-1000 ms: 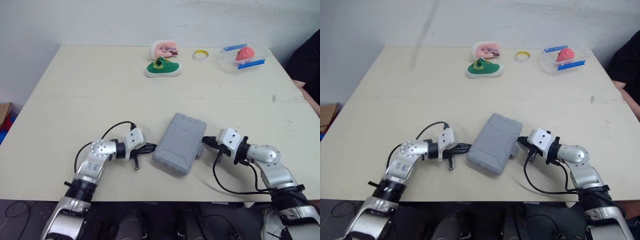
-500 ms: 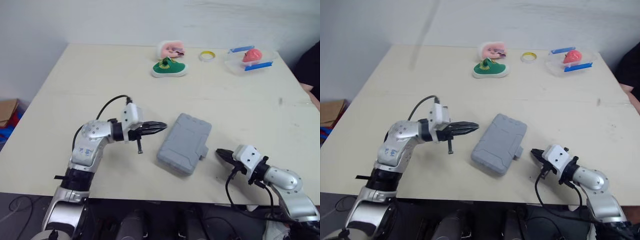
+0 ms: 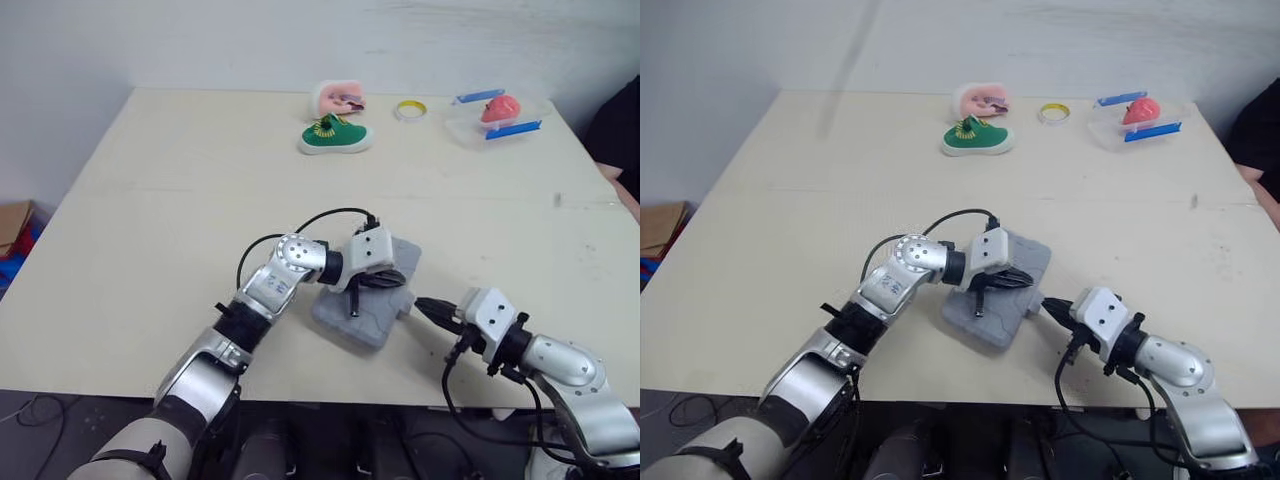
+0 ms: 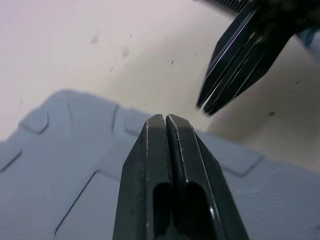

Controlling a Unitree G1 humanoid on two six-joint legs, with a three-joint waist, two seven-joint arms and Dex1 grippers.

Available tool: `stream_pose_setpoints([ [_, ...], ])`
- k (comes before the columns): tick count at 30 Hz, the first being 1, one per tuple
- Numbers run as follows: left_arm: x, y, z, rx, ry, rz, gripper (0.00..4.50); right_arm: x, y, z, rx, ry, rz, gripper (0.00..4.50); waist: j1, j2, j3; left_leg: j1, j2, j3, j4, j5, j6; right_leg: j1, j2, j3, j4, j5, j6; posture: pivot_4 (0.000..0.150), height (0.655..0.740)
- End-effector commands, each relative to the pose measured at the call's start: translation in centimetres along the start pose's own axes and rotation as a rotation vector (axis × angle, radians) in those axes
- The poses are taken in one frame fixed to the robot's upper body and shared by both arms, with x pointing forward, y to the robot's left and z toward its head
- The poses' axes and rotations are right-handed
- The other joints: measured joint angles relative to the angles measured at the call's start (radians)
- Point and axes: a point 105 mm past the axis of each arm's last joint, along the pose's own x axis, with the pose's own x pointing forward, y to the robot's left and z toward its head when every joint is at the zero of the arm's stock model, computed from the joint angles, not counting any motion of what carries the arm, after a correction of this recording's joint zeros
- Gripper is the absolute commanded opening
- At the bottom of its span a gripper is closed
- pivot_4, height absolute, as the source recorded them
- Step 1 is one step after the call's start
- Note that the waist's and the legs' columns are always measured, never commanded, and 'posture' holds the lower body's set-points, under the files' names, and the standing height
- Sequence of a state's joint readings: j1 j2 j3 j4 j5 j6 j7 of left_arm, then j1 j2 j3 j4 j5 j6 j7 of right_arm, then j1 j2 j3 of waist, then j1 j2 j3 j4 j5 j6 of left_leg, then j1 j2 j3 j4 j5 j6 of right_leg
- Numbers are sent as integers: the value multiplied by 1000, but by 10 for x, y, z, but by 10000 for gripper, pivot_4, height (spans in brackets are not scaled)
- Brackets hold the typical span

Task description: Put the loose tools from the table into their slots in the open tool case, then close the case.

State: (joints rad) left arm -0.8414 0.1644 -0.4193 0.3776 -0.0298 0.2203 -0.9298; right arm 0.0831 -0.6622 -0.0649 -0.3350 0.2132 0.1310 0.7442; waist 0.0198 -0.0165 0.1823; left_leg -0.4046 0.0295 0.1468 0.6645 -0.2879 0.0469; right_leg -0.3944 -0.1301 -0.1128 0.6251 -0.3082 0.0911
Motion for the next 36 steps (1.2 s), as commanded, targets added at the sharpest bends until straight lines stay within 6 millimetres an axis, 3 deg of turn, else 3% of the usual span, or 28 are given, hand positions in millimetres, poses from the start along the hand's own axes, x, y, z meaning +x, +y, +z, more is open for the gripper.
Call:
stream_pose_setpoints([
  [1,-1,-16,-41,-69,194,-65,447,7,0,4,-4,-20,-1,0,0,0,0,0,0,0,0,0,0,0,0,-1,0,0,0,1500,7400],
  [5,-3,-27,-54,-84,243,-89,447,9,3,0,-9,-5,5,0,1,0,0,2,0,0,0,0,-1,2,0,0,0,0,0,1500,7400],
  [14,-2,-35,-61,-93,254,-90,447,19,1,-17,25,38,0,0,4,-1,-5,3,0,-1,0,0,0,3,-1,-1,0,0,0,1500,7400],
  [31,-3,-34,-74,-114,289,-93,447,50,12,-2,69,-41,118,0,-17,-3,-14,5,1,-1,0,0,0,4,-1,0,0,0,-1,1500,7400],
  [36,-5,-34,-87,-92,326,-101,447,63,3,-1,259,-47,132,0,-28,-7,-19,14,2,-1,-2,-6,3,13,-1,0,-3,-1,-2,1500,7400],
])
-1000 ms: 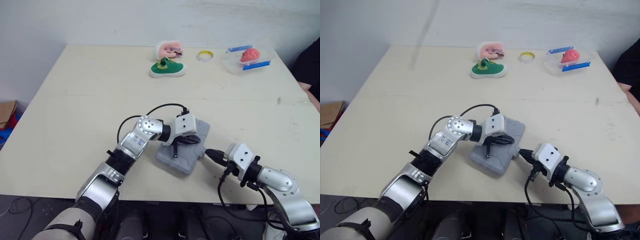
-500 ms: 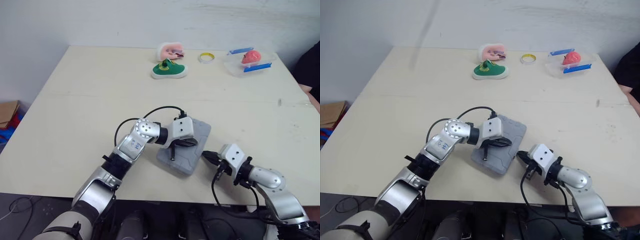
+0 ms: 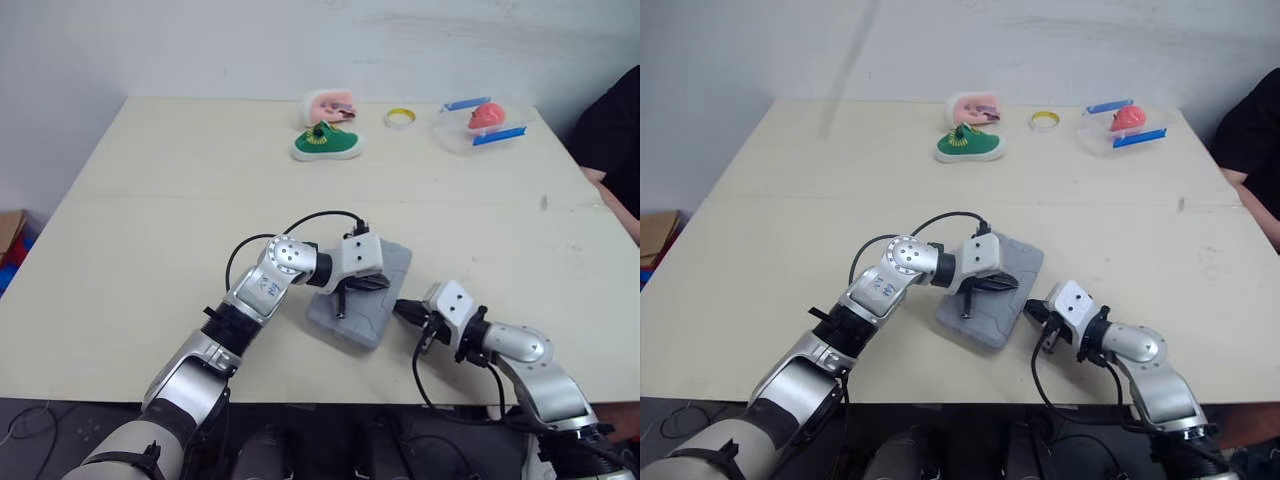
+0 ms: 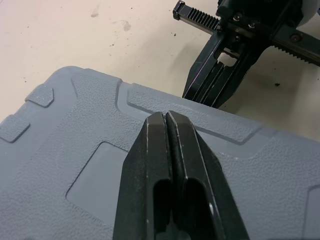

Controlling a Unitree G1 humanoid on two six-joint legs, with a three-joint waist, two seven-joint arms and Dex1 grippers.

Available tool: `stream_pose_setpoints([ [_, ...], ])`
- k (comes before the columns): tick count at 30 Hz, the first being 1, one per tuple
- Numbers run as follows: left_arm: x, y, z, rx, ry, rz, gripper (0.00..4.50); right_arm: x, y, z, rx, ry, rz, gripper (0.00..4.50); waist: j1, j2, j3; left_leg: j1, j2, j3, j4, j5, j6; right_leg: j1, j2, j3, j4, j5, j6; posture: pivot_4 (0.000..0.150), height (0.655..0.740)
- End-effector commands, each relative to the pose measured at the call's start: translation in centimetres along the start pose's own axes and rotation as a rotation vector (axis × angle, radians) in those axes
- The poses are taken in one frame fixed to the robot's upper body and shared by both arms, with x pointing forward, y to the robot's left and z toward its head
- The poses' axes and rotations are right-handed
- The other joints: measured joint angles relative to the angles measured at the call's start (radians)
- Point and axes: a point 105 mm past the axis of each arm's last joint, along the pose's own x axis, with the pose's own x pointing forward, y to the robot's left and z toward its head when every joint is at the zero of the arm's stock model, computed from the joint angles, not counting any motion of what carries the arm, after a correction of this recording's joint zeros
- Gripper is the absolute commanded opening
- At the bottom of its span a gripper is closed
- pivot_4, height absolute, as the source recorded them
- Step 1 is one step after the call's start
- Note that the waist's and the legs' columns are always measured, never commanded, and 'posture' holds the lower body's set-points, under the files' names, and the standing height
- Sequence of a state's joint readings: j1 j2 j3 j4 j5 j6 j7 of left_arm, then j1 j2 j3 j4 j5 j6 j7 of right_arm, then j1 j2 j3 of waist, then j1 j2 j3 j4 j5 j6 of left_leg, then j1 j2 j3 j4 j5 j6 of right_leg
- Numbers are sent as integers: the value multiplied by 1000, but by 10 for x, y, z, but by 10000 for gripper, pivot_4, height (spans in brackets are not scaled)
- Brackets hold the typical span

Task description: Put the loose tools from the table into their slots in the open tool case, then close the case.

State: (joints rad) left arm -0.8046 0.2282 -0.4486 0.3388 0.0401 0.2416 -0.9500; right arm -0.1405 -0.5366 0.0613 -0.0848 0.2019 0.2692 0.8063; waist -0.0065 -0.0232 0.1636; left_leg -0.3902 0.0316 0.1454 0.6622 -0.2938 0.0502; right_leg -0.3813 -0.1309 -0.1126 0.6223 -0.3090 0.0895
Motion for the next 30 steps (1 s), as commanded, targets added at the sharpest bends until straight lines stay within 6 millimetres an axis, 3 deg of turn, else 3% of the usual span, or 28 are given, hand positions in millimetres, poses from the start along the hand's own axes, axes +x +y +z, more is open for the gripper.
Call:
stream_pose_setpoints([
  [1,14,-31,-62,-109,203,-110,447,12,0,23,22,-90,37,0,-4,-1,-2,5,0,0,-1,-4,-5,5,0,0,-2,0,-1,1500,7400],
  [10,9,-22,-52,-131,108,-78,447,-14,-3,24,-57,-73,23,0,0,2,-4,5,0,-1,-3,-5,-6,4,-1,0,-3,0,-1,1500,7400],
  [14,-5,-14,-13,-68,-146,-59,447,-38,-4,27,-101,-53,19,0,5,7,-3,4,0,-1,-7,-5,-7,4,-1,0,-5,-1,-1,1500,7400],
  [16,-28,-3,17,70,-343,12,447,-60,-7,28,-131,-40,5,0,7,10,0,3,-1,0,-9,-4,-7,3,-1,0,-7,-1,-1,1500,7400],
  [18,-56,5,31,173,-447,64,447,-82,-9,32,-163,-32,-5,0,9,12,5,1,-1,0,-10,-3,-9,0,-1,-1,-9,-1,-1,1500,7400],
  [22,-98,18,24,127,-451,125,447,-113,-5,48,-244,-117,8,0,8,14,11,-10,-2,1,-11,5,-7,-10,1,-2,-8,0,-1,1500,7400],
  [24,-118,21,13,90,-415,159,5464,-127,-10,50,-168,-115,-3,0,6,14,12,-11,-2,2,-11,8,-7,-11,2,-3,-8,0,0,1500,7400],
  [27,-158,23,-16,11,-306,253,16520,-149,-20,56,-218,-102,-58,9611,4,13,13,-11,-3,2,-10,9,-6,-11,2,-4,-7,1,1,1500,7400],
  [30,-189,16,-45,-86,-196,334,29840,-158,-23,59,-318,-54,-74,23969,6,12,15,-11,-3,1,-11,5,-1,-11,1,-2,-6,1,2,1500,7400],
])
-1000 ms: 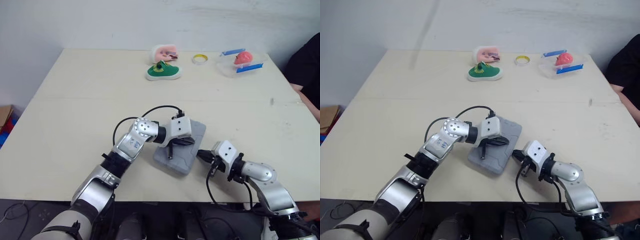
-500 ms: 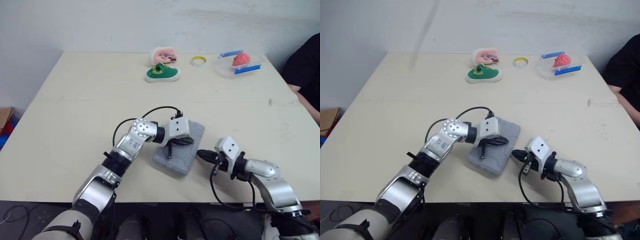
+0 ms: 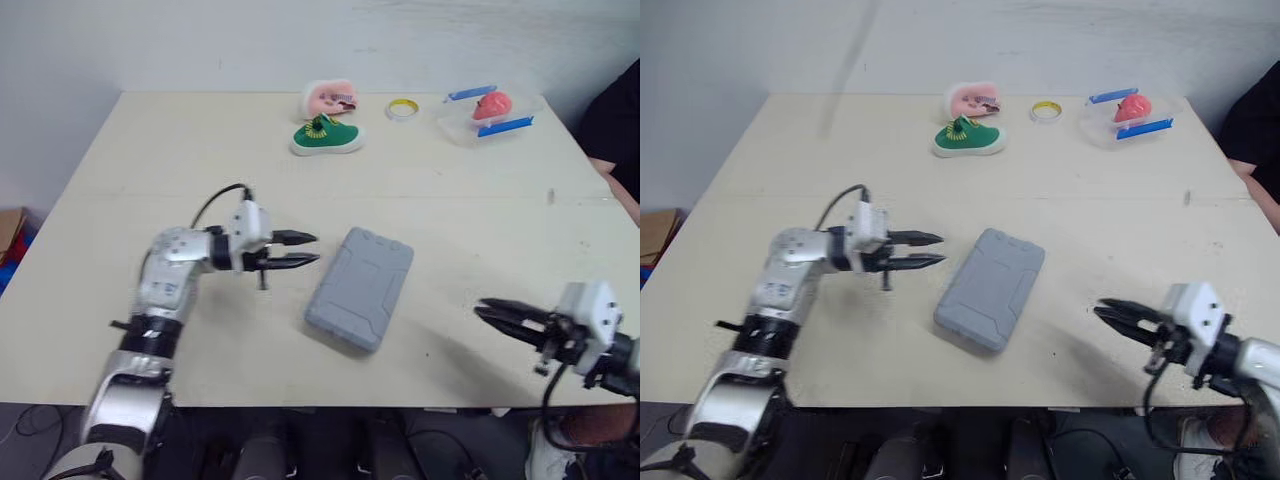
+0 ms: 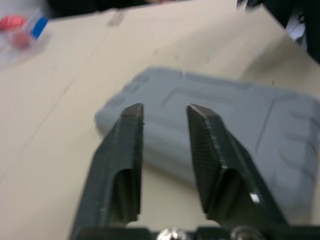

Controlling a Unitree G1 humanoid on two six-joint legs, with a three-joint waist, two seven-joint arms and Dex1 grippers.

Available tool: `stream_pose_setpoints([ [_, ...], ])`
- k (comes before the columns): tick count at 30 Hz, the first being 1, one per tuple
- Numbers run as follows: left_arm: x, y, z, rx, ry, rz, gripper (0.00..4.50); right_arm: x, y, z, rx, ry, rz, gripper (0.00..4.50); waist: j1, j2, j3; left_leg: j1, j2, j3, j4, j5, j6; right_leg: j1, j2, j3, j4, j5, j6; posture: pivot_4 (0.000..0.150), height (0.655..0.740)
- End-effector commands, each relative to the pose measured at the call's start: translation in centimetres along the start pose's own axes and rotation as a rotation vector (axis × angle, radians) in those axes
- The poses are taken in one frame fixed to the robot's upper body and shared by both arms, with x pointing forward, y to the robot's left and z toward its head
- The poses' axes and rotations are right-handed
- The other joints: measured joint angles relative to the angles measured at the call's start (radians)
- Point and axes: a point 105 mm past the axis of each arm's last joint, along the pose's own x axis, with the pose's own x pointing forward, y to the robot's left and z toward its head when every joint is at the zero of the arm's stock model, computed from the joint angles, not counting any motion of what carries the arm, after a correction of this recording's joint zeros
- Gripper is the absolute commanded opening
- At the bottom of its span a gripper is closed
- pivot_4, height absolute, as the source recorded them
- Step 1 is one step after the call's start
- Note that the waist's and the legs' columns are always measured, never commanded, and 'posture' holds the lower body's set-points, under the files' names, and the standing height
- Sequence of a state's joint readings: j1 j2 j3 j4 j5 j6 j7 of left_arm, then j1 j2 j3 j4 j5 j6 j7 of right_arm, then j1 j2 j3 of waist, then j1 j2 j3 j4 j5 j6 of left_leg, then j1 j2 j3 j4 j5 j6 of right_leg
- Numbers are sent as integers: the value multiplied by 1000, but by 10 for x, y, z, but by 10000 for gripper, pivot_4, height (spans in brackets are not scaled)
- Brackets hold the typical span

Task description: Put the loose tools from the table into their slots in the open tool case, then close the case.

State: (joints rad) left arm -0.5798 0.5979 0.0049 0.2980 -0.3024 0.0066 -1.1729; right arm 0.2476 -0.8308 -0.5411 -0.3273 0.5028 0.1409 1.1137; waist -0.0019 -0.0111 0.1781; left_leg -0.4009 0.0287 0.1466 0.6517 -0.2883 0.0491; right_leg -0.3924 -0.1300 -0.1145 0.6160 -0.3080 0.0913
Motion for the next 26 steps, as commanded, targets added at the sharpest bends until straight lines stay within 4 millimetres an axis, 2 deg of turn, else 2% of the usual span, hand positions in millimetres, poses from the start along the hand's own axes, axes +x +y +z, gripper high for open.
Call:
stream_pose_setpoints([
  [1,-33,4,-6,-32,74,90,34142,-10,-7,15,-129,1,-17,28408,1,-1,1,0,0,0,0,-1,1,0,0,0,0,0,0,1500,7400],
  [3,-46,5,-12,-49,121,131,43231,-14,-10,17,-156,11,-17,38776,4,0,1,0,0,0,0,-1,-1,0,-1,1,1,0,0,1500,7400],
  [4,-49,6,-13,-57,131,144,45000,-16,-9,17,-165,19,-10,43537,7,-1,1,0,0,-1,0,-2,-2,-1,-1,1,1,0,0,1500,7400],
  [5,-58,9,-17,-56,164,187,45000,-20,-13,17,-177,27,-22,44333,13,0,1,0,0,-1,0,-3,-4,-1,-2,0,1,0,0,1500,7400],
  [7,-82,19,-23,-24,229,293,45000,-30,-24,19,-214,47,-59,44333,17,-1,1,0,0,-1,0,-3,-5,-1,-2,1,1,0,-1,1500,7400],
  [9,-113,28,-32,-16,326,390,45000,-43,-30,9,-238,116,-62,44333,17,-1,1,-1,0,-1,-2,-3,-6,-2,-2,1,0,0,-1,1500,7400],
  [11,-127,28,-35,-25,346,433,45000,-49,-35,5,-237,137,-72,44333,16,-1,1,-1,0,0,-4,-2,-9,-3,-2,1,-2,0,-1,1500,7400],
  [15,-131,19,-40,-31,345,427,45000,-46,-41,4,-238,122,-79,44333,12,2,2,-1,0,0,-5,-1,-10,-2,-2,1,-4,0,-1,1500,7400],
  [26,-126,12,-37,-35,297,443,45000,-30,-45,5,-244,87,-75,44333,1,2,3,-1,0,0,-4,-2,-13,-3,-2,1,-3,0,-1,1500,7400],
])
